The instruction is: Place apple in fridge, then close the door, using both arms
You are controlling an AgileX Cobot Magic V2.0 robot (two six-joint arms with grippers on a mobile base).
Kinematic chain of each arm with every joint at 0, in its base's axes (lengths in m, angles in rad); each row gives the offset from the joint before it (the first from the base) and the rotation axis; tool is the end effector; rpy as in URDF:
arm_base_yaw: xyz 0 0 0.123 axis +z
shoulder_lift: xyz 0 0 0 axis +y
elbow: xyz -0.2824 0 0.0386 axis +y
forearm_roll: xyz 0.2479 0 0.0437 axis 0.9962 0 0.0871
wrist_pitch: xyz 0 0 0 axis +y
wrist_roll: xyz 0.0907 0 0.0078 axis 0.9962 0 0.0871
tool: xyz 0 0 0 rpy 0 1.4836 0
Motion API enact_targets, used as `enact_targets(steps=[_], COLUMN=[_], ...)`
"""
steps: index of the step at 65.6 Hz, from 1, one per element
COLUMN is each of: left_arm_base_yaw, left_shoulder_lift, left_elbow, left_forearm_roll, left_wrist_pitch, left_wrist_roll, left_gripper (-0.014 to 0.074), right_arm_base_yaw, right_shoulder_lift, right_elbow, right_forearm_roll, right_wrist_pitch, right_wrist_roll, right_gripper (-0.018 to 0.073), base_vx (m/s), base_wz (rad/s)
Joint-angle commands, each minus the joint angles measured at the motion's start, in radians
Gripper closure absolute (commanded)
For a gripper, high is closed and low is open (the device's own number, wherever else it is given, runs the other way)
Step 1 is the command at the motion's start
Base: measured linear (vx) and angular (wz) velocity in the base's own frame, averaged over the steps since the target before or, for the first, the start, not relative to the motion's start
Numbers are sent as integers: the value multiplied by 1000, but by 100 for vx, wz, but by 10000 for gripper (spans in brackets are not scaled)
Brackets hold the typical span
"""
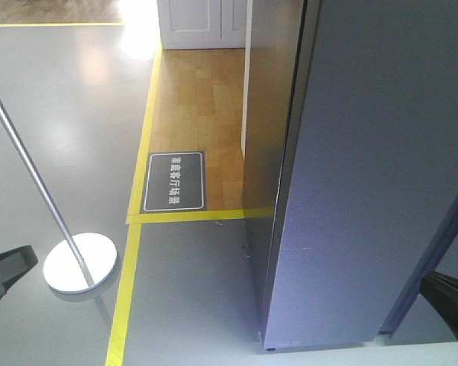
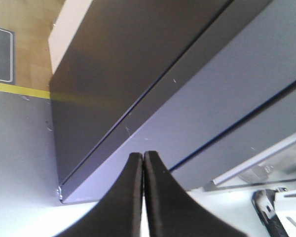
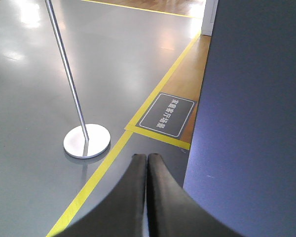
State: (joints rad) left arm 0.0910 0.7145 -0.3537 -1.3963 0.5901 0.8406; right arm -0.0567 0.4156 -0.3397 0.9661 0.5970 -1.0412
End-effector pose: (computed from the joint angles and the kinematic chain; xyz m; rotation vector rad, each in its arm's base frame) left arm 0.1337 -0.0380 0.2617 -0.2154 1.9766 -0.8474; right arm 0.0855 0.0374 0.2688 -0.4205 1.8510 0.3113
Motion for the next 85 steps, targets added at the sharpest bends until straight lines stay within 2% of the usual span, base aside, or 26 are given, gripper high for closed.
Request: enact_targets(steps=[1, 12, 15, 21, 28, 35, 43, 54, 78, 82, 85], left_arm_base_yaw=[-2, -2, -2, -2, -2, -2, -2, -2, -2, -2, -2], left_shoulder_lift=[-6, -6, -6, -6, -6, -6, -6, -6, -6, -13, -22], left_elbow=[-22, -22, -22, -22, -22, -22, -22, -22, -22, -22, -22], left_forearm_roll=[-48, -48, -26, 71, 228, 354, 431, 432, 429, 448, 501], left_wrist_pitch=[15, 15, 4, -42, -95, -159, -241, -318, -307, -306, -306], left_wrist_roll=[0, 1, 17, 84, 133, 135, 135, 133, 123, 98, 49], left_gripper=[603, 603, 603, 603, 603, 603, 603, 603, 603, 603, 603], right_arm_base_yaw=[-3, -3, -3, -3, -3, -3, -3, -3, -3, -3, -3], right_shoulder_lift=[5, 5, 5, 5, 5, 5, 5, 5, 5, 5, 5], right_elbow=[-28, -28, -28, -28, -28, -28, -28, -28, -28, -28, -28], right_forearm_roll=[35, 35, 35, 35, 35, 35, 35, 35, 35, 35, 35], right_wrist_pitch=[-31, -31, -31, -31, -31, -31, -31, -31, -31, -31, -31], right_wrist_roll=[-11, -11, -11, -11, -11, -11, -11, -11, -11, -11, -11], right_gripper=[565, 565, 565, 565, 565, 565, 565, 565, 565, 565, 565], base_vx=[0, 0, 0, 0, 0, 0, 0, 0, 0, 0, 0], base_wz=[0, 0, 0, 0, 0, 0, 0, 0, 0, 0, 0])
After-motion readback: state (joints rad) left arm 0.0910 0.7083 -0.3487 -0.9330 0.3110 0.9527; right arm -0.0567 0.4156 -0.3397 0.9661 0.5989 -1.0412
